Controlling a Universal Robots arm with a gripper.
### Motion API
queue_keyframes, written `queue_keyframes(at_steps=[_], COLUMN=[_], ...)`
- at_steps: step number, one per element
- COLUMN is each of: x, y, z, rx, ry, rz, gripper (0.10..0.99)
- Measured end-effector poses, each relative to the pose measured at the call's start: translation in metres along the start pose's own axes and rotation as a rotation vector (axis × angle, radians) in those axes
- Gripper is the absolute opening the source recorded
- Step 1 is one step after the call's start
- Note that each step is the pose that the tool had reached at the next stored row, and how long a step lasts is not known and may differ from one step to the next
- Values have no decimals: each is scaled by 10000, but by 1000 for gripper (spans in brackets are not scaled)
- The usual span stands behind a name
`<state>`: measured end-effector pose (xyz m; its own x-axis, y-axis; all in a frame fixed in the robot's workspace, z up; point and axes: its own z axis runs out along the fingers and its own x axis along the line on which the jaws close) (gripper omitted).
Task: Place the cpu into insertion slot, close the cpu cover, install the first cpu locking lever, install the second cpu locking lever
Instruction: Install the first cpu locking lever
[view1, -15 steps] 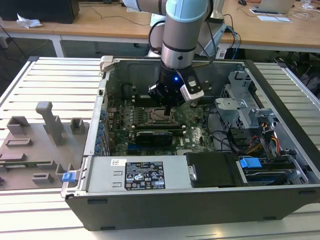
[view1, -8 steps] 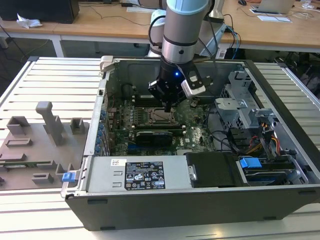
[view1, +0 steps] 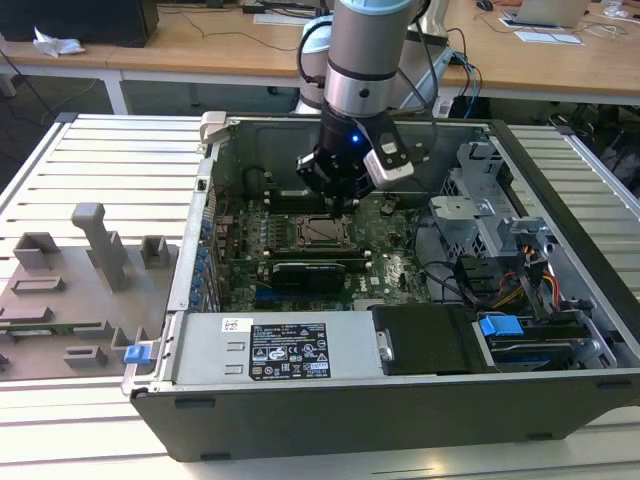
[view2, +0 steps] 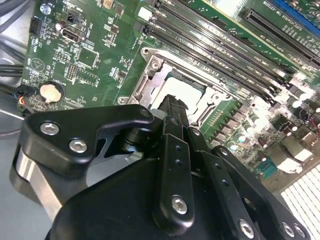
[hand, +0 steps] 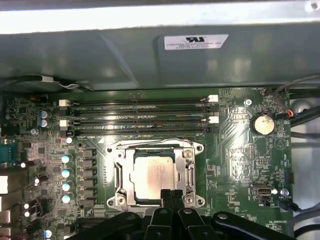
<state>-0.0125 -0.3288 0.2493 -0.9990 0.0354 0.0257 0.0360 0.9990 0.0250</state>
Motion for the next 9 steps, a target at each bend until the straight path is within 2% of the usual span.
queue_keyframes(at_steps=[9], x=[4], y=[4], z=[-172], rx=[0], ry=[0], rz=[0], gripper=[106])
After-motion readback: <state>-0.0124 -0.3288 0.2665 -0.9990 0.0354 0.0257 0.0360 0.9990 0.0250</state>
